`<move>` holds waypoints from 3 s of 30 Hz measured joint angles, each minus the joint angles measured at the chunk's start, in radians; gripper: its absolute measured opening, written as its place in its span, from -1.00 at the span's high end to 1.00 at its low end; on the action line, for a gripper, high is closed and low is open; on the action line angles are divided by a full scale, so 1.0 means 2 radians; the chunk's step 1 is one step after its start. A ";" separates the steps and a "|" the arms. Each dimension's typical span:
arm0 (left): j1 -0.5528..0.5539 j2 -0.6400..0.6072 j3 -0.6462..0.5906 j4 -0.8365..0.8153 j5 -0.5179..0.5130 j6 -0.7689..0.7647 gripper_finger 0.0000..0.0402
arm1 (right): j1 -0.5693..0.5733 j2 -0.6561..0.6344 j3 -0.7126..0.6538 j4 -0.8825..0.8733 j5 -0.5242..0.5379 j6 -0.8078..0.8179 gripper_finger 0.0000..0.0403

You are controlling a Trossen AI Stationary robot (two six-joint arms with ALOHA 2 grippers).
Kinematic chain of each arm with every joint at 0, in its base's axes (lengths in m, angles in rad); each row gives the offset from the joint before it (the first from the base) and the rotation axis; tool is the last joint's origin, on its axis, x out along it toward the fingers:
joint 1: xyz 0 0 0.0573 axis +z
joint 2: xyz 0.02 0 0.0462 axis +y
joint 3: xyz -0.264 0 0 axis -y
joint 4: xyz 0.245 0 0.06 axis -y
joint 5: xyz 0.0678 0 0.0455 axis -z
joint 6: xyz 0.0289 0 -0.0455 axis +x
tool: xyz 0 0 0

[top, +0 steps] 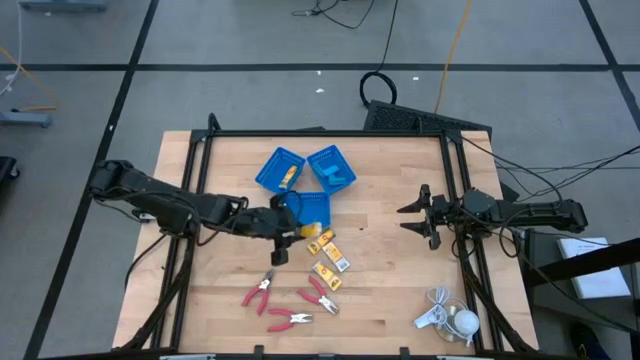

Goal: Pick & Place School Supplies
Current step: Put the yellow crayon box into the top left blue bin

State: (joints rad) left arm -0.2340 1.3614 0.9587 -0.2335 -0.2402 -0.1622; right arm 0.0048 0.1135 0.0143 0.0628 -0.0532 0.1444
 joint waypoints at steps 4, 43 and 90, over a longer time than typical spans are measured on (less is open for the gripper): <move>0.000 -0.001 0.000 0.042 -0.043 0.050 0.30 | 0.000 0.000 0.000 0.000 0.000 0.000 0.05; 0.290 -0.052 -0.009 -0.052 -0.169 -0.043 0.30 | 0.000 0.000 0.000 0.000 0.000 0.000 0.05; 0.334 0.112 -0.009 -0.134 -0.036 -0.237 0.30 | 0.000 0.000 0.000 0.000 0.000 0.000 0.07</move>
State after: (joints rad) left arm 0.4347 1.5854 0.9417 -0.5011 -0.3115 -0.6360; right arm 0.0048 0.1135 0.0143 0.0628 -0.0532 0.1444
